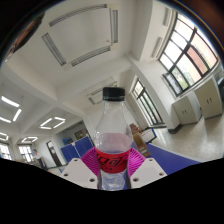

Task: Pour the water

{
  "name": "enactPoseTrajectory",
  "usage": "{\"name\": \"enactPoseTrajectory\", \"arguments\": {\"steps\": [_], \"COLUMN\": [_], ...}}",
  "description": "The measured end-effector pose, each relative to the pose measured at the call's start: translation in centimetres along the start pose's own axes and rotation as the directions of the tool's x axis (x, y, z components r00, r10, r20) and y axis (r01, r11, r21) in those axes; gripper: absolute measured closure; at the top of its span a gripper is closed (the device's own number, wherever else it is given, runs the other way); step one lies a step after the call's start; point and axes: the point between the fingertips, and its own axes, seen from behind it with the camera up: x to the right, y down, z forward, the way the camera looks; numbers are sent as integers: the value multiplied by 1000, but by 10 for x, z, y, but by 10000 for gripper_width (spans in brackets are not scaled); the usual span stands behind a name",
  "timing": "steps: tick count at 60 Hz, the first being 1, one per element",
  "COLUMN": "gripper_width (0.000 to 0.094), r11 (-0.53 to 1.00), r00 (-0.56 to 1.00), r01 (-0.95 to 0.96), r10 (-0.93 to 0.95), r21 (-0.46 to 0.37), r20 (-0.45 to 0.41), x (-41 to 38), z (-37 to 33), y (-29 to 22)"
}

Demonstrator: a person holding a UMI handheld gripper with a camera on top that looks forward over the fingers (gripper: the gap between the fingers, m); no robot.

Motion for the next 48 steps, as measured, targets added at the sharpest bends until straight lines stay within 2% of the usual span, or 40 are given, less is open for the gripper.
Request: {"name": "enactPoseTrajectory", "arguments": {"steps": [5,6,11,15,17,24,29,30,34,39,44,46,48], "gripper_width": [619,620,619,619,619,617,614,618,610,498,378,262,96], "r11": [967,955,890,840,825,778,757,780,786,805,806,798,788], "r00": [961,947,878,836,830,818,822,825,830,839,844,841,837], "r01": [248,286,410,458,459,458,441,450,429,404,363,349,341], "r10": [-254,-294,-444,-518,-530,-558,-556,-549,-537,-516,-496,-498,-502], "r21": [-60,-80,-197,-290,-331,-430,-482,-436,-445,-435,-468,-491,-512], "r20": [-113,-126,-179,-181,-171,-137,-121,-131,-149,-176,-201,-211,-215], "x": [61,73,124,166,172,205,220,211,208,216,222,220,221], "z": [10,-17,-13,-25,-24,-35,-42,-41,-48,-47,-50,-53,-56], "y": [27,21,65,114,116,183,215,194,190,191,192,191,190]}}
